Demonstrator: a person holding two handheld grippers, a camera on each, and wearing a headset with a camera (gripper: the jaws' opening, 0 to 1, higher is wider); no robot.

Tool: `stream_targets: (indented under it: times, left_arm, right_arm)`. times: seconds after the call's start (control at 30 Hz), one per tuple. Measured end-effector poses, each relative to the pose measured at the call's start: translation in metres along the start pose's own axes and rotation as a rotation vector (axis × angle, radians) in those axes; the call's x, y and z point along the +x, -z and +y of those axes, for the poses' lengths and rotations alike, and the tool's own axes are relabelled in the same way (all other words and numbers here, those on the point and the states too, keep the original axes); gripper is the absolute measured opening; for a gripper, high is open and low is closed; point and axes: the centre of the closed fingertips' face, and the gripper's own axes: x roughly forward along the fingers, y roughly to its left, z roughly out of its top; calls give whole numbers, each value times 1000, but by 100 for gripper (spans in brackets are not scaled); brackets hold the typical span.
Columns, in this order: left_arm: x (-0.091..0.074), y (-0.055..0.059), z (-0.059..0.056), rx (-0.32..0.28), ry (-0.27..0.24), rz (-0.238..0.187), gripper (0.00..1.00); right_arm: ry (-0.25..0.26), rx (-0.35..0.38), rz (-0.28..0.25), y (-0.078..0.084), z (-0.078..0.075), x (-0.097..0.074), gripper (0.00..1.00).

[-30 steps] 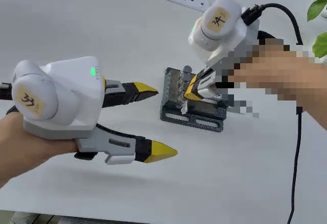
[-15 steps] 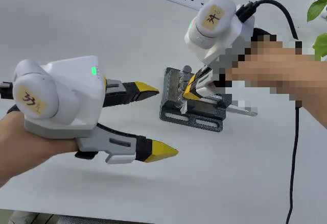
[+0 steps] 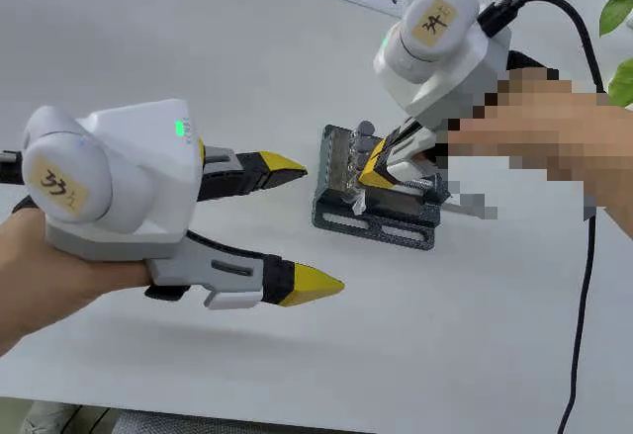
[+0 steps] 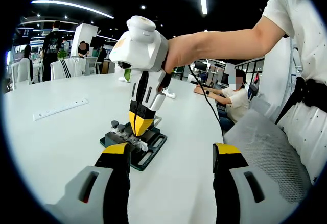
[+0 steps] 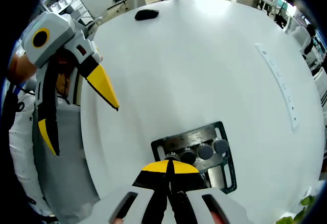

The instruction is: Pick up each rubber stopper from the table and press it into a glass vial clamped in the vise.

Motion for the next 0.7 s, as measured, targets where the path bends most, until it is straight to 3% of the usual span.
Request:
stream_targets:
  times: [0.7]
  left_arm:
    - [0,2,0,-2,1,3,64]
  right_arm:
    - [25,24,-47,-5,-6,-1,0]
